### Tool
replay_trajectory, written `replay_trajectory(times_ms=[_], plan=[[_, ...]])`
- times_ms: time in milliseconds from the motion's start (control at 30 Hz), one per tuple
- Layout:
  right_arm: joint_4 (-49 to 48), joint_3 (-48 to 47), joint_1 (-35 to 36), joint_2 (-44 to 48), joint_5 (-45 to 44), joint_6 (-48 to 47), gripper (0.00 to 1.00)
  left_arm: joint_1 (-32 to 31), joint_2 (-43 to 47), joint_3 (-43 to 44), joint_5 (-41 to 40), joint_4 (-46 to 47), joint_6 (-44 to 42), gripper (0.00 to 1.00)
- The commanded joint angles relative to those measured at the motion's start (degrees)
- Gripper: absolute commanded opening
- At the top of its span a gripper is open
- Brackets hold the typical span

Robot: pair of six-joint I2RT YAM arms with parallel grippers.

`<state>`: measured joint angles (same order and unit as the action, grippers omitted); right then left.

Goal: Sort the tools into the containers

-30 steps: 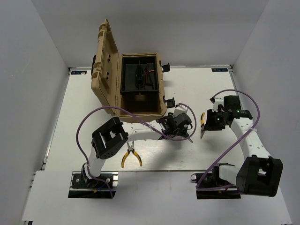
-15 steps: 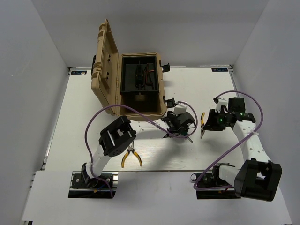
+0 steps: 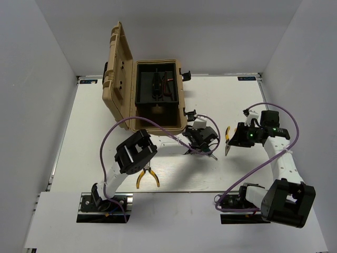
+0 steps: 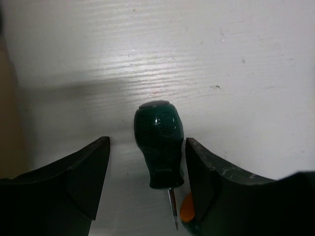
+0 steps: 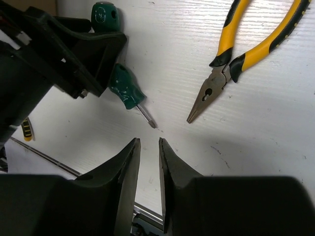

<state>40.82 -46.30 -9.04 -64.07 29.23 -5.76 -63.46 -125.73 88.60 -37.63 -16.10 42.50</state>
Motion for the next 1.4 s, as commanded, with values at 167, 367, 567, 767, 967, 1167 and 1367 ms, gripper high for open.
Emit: replay_trajectory(times_ms=[167, 367, 567, 767, 967, 1167, 1367], plan=[[1.5, -0.1, -1.6, 1.6, 5.0, -0.7, 0.33, 0.2, -1.6, 2.5, -0.4, -0.5, 0.5, 0.57], [2.5, -0.2, -2.1, 2.3, 6.9, -2.1, 0.36, -1.2, -0.3, 1.1, 1.3, 0.7, -3.0, 0.21], [5.9, -0.9, -2.3, 6.0, 5.1, -10.9, 0.54, -3.7, 5.0, 4.4, 3.7, 2.6, -10.8, 0.04], [4.1, -0.1, -2.7, 12.9, -10.7, -10.1, 0.0, -4.2, 9.4, 10.5, 6.6, 3.2, -17.2, 0.0], [3.1, 1.6, -2.9, 19.2, -18.6, -8.0, 0.0, -3.6, 12.9, 12.6, 6.1, 4.5, -23.0, 0.0], [5.1, 2.9, -2.9, 18.1, -4.9, -12.4, 0.0, -1.8, 17.7, 14.6, 0.7, 5.1, -29.7, 0.0], [10.4, -1.9, -2.0, 5.8, 17.6, -28.2, 0.46, 9.6, 21.5, 16.2, -3.7, 1.3, -32.4, 0.0]])
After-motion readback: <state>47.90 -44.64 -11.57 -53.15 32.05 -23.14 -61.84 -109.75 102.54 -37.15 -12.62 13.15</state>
